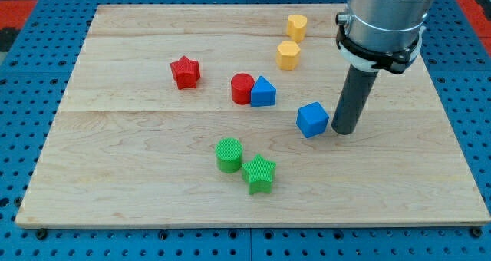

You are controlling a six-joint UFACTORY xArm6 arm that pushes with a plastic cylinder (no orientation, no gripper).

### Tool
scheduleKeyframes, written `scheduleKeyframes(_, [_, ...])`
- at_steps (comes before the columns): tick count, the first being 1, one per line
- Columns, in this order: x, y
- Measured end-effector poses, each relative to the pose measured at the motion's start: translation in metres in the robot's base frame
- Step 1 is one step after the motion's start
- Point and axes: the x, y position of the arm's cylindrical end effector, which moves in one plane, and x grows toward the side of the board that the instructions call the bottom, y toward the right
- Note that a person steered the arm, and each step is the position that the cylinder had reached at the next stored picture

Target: Move the blue triangle down a bit

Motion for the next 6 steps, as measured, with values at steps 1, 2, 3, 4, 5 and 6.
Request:
scheduleKeyframes(1, [-0.02, 0.001])
scheduleKeyframes(2, [-0.067, -0.019])
scheduleKeyframes(3, [-0.096, -0.055])
scheduleKeyframes(4, [-0.096, -0.099])
scheduleKeyframes(5, [-0.067, -0.127])
scheduleKeyframes(6, [-0.034, -0.14])
